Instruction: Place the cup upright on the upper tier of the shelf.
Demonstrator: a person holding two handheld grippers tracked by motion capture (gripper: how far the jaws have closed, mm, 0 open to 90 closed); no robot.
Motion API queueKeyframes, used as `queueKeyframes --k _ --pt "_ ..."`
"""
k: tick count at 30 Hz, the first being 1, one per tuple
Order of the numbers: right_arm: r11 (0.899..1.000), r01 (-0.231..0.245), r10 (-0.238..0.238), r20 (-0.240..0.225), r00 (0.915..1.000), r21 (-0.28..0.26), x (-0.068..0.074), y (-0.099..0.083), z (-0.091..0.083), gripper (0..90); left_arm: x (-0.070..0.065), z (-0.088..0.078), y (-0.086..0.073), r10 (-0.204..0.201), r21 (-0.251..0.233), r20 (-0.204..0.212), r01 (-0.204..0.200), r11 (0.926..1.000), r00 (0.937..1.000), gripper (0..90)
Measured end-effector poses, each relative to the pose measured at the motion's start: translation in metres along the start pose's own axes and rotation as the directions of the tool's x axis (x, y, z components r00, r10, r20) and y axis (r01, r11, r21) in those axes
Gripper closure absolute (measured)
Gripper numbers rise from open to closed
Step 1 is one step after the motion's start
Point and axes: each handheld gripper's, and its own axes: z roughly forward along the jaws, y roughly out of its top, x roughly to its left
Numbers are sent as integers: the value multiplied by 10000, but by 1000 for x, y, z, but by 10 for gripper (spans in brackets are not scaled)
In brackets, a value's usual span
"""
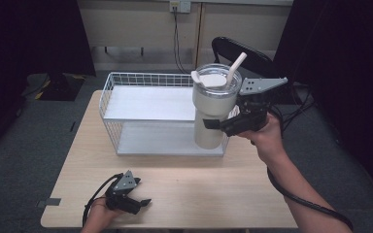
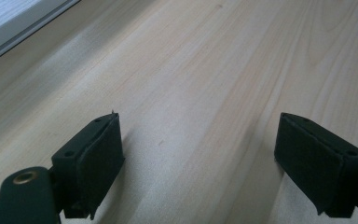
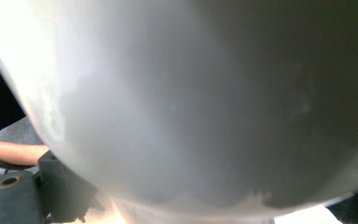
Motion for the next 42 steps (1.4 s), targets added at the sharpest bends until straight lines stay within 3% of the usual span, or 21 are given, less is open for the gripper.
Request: queueKeyframes --k 13,18,42 --pt "9999 122 -122 231 9997 1 -2 28 1 93 0 0 0 -3 -5 1 3 10000 10000 148" --pt "9999 -28 33 335 9994 -147 -5 35 3 93 0 0 0 -7 -5 4 7 10000 10000 148" --pt "9994 -277 300 1218 9921 -209 -25 56 24 93 0 0 0 4 19 2 -4 10000 10000 148"
